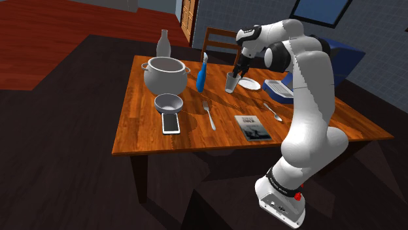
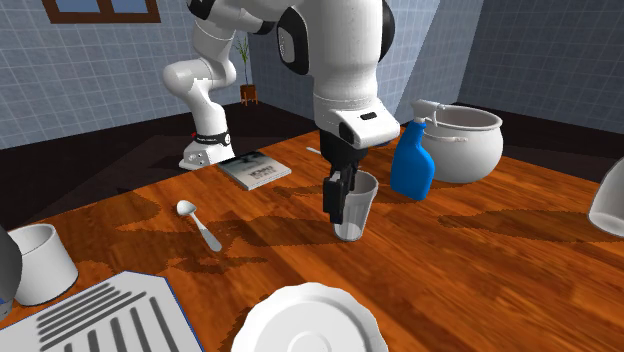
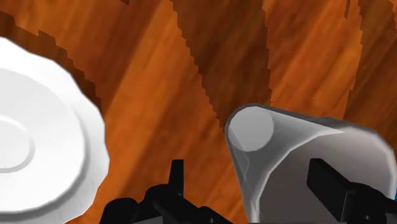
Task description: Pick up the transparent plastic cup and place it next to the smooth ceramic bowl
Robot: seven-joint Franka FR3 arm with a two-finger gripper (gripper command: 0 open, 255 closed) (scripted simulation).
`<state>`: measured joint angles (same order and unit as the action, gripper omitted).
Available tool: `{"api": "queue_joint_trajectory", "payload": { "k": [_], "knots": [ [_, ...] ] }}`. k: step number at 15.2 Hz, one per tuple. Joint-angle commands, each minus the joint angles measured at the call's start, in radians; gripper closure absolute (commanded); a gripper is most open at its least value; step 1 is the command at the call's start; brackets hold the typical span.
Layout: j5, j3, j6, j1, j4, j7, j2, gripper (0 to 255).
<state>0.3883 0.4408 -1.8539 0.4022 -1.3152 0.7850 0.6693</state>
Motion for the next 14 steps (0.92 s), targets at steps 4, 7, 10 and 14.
{"api": "queue_joint_trajectory", "payload": {
  "k": [4,7,10,14],
  "knots": [
    [0.001,-0.001,-0.009,-0.003,-0.008,0.0,0.0,0],
    [0.001,-0.001,-0.009,-0.003,-0.008,0.0,0.0,0],
    [0.001,-0.001,-0.009,-0.003,-0.008,0.0,0.0,255],
    [0.001,-0.001,-0.009,-0.003,-0.008,0.0,0.0,255]
  ]
}}
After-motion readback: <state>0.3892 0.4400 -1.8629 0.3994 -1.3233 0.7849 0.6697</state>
